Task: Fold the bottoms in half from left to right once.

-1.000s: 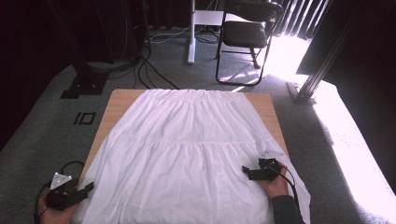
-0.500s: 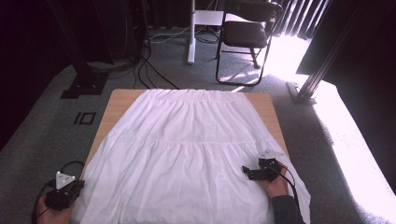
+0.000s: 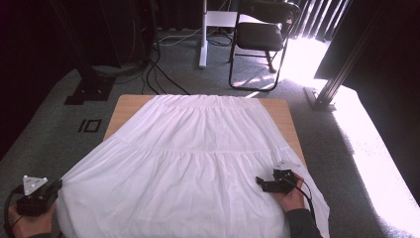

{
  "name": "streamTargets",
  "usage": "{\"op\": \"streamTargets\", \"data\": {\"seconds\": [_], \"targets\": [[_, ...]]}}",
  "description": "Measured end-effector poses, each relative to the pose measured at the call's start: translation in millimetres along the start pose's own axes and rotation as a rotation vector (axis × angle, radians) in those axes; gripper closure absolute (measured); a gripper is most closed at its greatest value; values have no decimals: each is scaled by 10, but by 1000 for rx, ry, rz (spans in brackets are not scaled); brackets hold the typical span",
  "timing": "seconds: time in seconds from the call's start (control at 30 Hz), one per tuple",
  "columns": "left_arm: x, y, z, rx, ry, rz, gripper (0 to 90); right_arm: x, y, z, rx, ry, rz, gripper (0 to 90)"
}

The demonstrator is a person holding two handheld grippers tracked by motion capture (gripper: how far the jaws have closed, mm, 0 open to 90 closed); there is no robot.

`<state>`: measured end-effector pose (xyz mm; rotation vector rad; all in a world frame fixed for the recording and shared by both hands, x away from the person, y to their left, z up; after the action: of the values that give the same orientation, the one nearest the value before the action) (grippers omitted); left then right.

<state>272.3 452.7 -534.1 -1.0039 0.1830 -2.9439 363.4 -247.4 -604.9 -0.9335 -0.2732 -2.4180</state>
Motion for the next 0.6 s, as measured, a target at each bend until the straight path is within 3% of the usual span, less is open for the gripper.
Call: {"op": "streamTargets", "data": {"seconds": [0.23,0.3,0.37,0.47,0.6], "targets": [[77,-52,119,11,26,14,900,-22,-152,21,-8,-3,-11,149],[111,-29,164,24,31,-9,900,-41,-226,39,-10,-1,-12,149],[173,43,244,44,60,-59,900,-67,-308,64,-10,-2,-13,149],[266,215,411,42,104,-139,900,-107,-412,102,2,-4,-3,151],[388,525,684,6,163,-250,900,-83,-405,103,1,-1,-4,220]]}}
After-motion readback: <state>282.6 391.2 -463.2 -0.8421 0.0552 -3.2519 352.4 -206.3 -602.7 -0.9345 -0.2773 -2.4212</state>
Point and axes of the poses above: each handheld gripper's, and its own axes: x roughly backward along the jaws, z roughly out of its top, y roughly to its right, the point moved 6 cm from there along -x, roughly forward along the jaws, and after that the axes turned 1 degree about x, right-handed, at the moved point
